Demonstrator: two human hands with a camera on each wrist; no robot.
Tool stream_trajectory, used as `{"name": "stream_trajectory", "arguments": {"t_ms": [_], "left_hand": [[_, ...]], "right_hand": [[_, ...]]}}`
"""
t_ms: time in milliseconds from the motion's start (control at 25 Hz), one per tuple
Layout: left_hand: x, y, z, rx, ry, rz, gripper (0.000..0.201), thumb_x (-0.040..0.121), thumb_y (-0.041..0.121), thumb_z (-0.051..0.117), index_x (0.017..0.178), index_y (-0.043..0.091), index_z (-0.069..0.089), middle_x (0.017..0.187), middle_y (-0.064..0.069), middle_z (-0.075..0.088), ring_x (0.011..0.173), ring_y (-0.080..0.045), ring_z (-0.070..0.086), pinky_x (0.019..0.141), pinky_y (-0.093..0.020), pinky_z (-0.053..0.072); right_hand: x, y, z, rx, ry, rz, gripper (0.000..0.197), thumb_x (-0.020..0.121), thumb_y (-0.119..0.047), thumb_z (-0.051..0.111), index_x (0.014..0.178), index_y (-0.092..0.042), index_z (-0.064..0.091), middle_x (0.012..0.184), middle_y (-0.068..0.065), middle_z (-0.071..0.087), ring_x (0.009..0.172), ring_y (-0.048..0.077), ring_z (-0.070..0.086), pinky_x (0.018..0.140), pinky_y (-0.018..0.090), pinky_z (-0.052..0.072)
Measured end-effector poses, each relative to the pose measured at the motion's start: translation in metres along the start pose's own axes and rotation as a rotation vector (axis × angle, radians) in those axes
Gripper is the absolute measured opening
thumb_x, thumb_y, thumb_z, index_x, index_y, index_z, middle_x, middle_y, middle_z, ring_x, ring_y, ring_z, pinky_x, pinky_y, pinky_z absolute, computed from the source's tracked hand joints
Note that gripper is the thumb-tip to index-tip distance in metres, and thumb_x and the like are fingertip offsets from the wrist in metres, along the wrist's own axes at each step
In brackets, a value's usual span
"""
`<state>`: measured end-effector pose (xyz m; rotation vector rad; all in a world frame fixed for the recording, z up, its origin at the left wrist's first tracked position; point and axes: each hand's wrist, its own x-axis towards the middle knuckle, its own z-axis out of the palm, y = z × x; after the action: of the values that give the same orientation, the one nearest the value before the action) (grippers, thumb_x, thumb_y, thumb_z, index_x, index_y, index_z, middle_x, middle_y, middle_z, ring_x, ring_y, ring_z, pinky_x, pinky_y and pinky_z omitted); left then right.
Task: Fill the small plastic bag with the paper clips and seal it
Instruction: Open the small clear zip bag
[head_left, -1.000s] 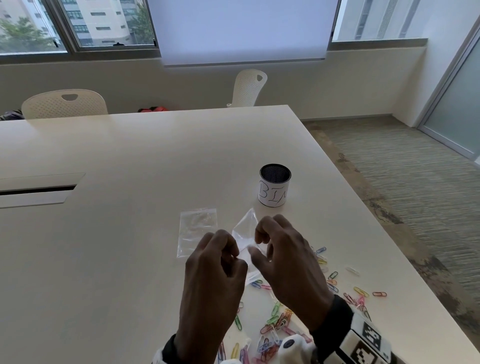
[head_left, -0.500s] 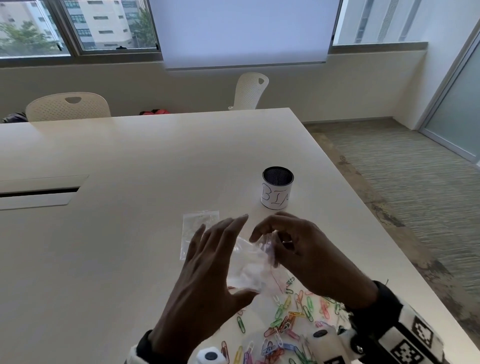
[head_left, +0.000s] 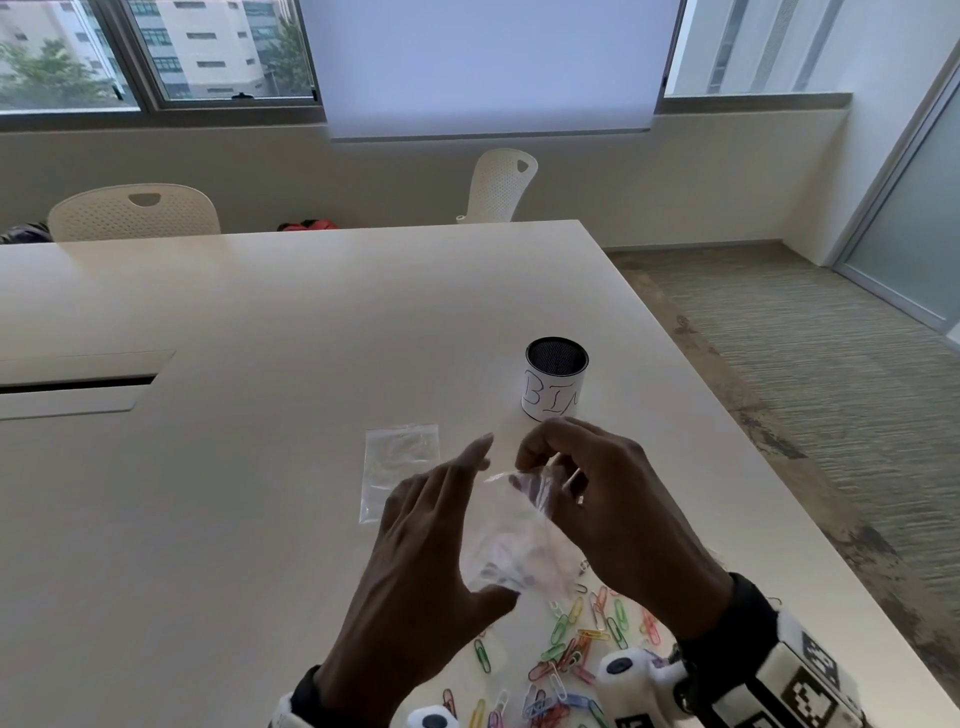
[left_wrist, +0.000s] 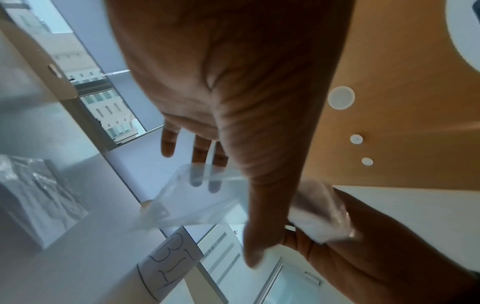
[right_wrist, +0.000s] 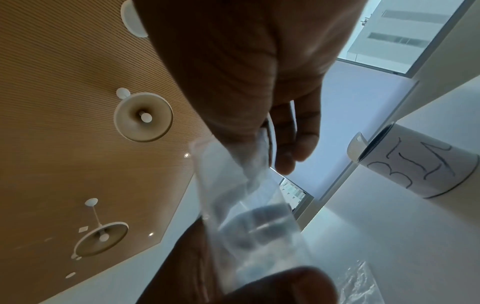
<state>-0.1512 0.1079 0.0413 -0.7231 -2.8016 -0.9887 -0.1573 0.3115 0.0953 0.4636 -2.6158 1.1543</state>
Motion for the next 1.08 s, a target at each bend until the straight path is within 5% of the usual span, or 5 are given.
{"name": "stream_trajectory", "arguments": {"t_ms": [160,400,560,920,1080], "left_hand": [[0.003,0.005,-0.002,-0.125,0.059,0.074,0.112,0.066,0.061,0.081,0.155,0.059,0.012,0.143,0.058,0.030,0.137,0.030,0.026,0.127,-0.040,0.032],[0.002,-0.008,0.010,-0.088,0.172,0.047,0.113,0.069,0.041,0.093,0.156,0.050,0.021,0.125,0.039,0.051,0.124,0.020,0.046,0.100,-0.008,0.036],[0.001,-0.011,0.017,-0.034,0.169,0.048,0.113,0.072,0.039,0.094,0.157,0.047,0.021,0.132,0.017,0.063,0.123,0.002,0.052,0.102,-0.008,0.032],[0.000,-0.011,0.021,-0.014,0.250,0.055,0.092,0.075,0.033,0.092,0.150,0.035,0.038,0.118,0.024,0.057,0.113,0.010,0.048,0.095,-0.008,0.035],[0.001,-0.009,0.021,-0.039,0.189,0.059,0.100,0.071,0.044,0.091,0.152,0.039,0.033,0.135,0.016,0.062,0.123,0.006,0.046,0.100,-0.007,0.033]], "right_hand": [[0.004,-0.015,-0.001,0.119,-0.043,-0.015,0.017,0.091,-0.030,0.079,0.100,-0.025,0.065,0.090,-0.013,0.070,0.081,0.005,0.071,0.066,0.013,0.057],[-0.003,-0.018,-0.008,0.038,-0.261,0.242,0.042,0.084,-0.027,0.083,0.111,-0.034,0.051,0.092,-0.006,0.069,0.076,0.013,0.073,0.065,0.031,0.064],[-0.005,-0.018,-0.003,-0.035,-0.239,0.222,0.033,0.088,-0.018,0.074,0.106,-0.031,0.050,0.085,-0.002,0.068,0.076,0.017,0.068,0.068,0.036,0.062],[-0.003,-0.020,-0.007,-0.028,-0.255,0.257,0.029,0.089,-0.019,0.076,0.100,-0.030,0.051,0.088,0.003,0.068,0.077,0.022,0.066,0.067,0.038,0.060],[-0.005,-0.023,-0.006,-0.020,-0.277,0.250,0.026,0.092,-0.020,0.074,0.103,-0.031,0.052,0.092,-0.002,0.069,0.083,0.018,0.069,0.074,0.037,0.063]]}}
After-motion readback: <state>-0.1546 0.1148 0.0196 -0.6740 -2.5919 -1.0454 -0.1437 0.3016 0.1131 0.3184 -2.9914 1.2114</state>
